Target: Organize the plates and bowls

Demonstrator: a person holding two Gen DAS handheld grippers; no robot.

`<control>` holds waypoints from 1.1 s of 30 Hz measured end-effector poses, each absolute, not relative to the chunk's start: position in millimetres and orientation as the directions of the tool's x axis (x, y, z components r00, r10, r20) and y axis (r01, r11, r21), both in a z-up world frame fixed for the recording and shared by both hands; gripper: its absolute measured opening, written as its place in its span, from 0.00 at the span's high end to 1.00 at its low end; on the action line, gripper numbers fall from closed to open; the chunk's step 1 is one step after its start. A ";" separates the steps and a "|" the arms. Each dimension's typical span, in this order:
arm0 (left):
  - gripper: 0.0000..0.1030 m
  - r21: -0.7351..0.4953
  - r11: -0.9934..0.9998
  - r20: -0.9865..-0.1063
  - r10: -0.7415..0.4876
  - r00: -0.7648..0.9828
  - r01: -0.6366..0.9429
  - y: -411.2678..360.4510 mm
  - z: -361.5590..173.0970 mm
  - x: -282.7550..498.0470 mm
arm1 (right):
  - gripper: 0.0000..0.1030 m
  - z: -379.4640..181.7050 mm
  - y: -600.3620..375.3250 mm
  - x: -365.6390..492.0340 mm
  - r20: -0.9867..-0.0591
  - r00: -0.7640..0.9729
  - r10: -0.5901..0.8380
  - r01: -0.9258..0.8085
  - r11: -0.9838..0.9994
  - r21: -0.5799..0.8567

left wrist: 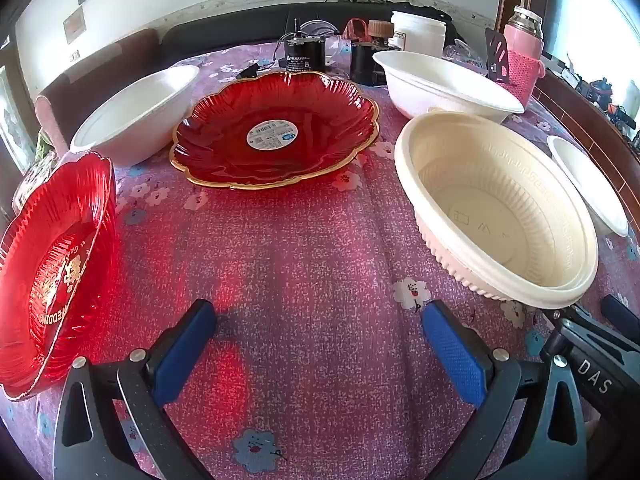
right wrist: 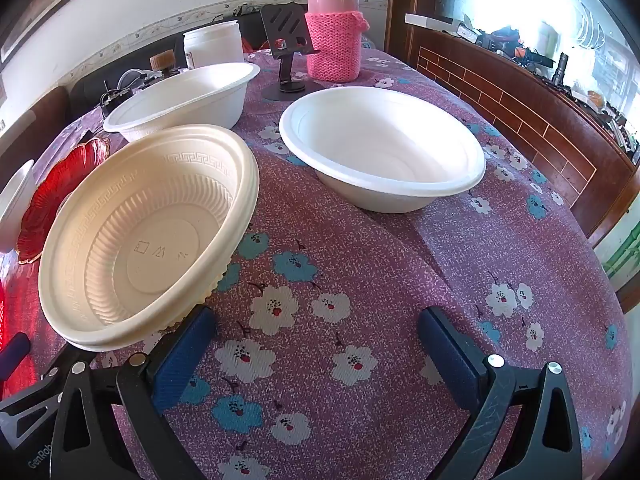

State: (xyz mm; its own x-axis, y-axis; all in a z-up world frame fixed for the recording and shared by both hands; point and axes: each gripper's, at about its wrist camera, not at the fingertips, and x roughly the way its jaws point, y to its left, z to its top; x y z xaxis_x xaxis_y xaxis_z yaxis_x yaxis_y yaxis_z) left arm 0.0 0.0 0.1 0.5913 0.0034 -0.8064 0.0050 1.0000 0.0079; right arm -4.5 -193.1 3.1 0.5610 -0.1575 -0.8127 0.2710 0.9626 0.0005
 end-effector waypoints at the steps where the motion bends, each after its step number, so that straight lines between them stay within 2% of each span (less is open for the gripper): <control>1: 0.00 0.010 1.000 -0.807 0.005 0.591 0.005 -0.1 0.1 -0.1 | 0.01 3.2 -193.1 -4.7 -0.810 0.564 -0.157 0.271 0.963 0.002; 29: 0.00 0.008 1.000 -0.813 0.021 0.582 -0.025 -1.5 0.0 2.0 | 0.01 3.2 -193.5 -4.7 -0.811 0.565 -0.153 0.271 0.963 0.007; 33: 0.00 0.006 0.999 -0.843 -0.022 0.537 0.049 -0.1 1.1 -9.8 | 0.01 -0.2 -191.8 -2.8 -0.811 0.565 -0.150 0.268 0.963 0.008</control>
